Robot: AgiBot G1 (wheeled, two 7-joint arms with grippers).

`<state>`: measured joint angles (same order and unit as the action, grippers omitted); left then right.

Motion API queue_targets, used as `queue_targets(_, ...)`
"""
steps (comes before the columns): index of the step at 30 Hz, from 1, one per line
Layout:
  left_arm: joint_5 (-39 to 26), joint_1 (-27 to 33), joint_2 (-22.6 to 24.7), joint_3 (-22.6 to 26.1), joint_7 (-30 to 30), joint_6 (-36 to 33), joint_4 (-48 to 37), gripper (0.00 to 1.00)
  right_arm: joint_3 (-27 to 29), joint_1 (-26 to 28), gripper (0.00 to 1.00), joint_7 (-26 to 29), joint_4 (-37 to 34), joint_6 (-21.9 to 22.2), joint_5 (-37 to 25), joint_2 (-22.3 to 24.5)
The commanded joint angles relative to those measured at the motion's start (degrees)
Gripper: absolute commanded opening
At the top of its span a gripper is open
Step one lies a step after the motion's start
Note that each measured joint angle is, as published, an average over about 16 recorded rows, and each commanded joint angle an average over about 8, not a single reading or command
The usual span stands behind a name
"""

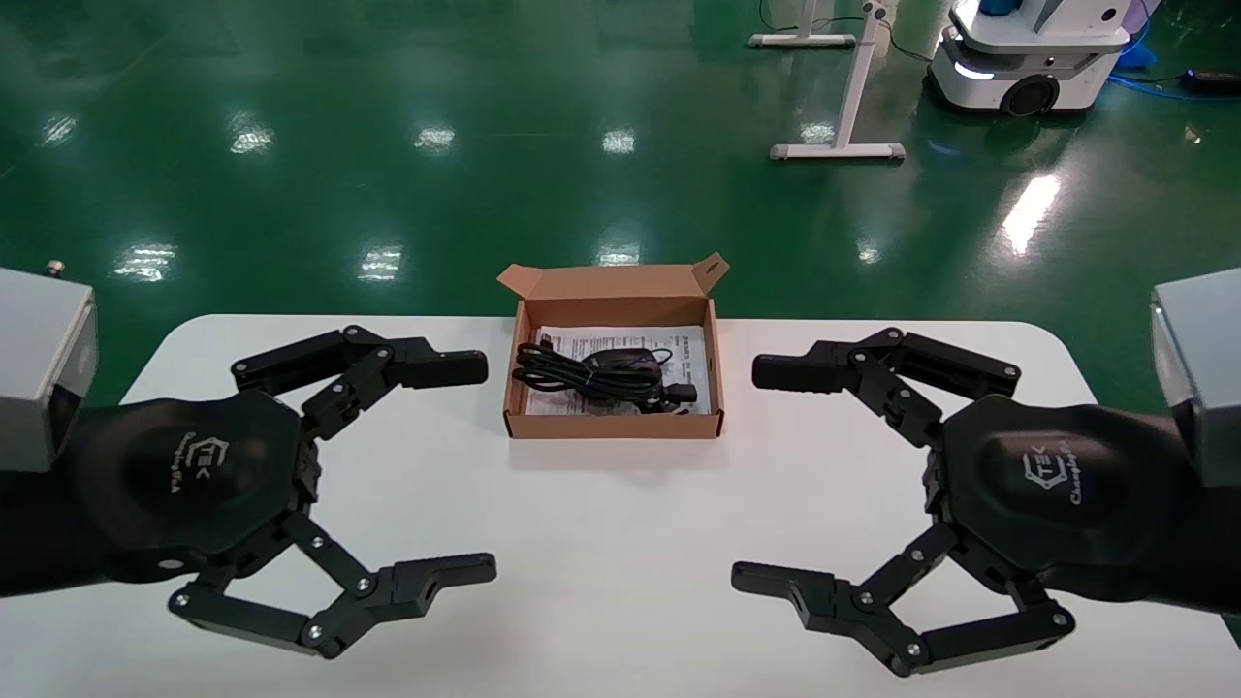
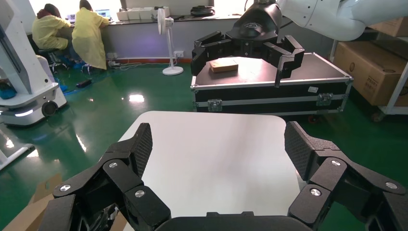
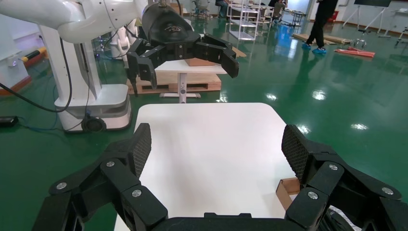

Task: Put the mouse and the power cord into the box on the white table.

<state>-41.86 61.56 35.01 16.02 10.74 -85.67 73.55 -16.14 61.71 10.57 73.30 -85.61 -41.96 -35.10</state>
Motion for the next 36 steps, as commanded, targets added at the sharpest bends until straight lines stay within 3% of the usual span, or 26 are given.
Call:
queue_targets(1,0.0,0.0,0.0,0.0,0.0,0.0,0.0,1.0,0.0,0.0,1.0,0.0,0.0,0.0,0.0,0.0)
queue_targets(36,0.0,0.0,0.0,0.0,0.0,0.0,0.0,1.0,0.0,0.0,1.0,0.0,0.0,0.0,0.0,0.0)
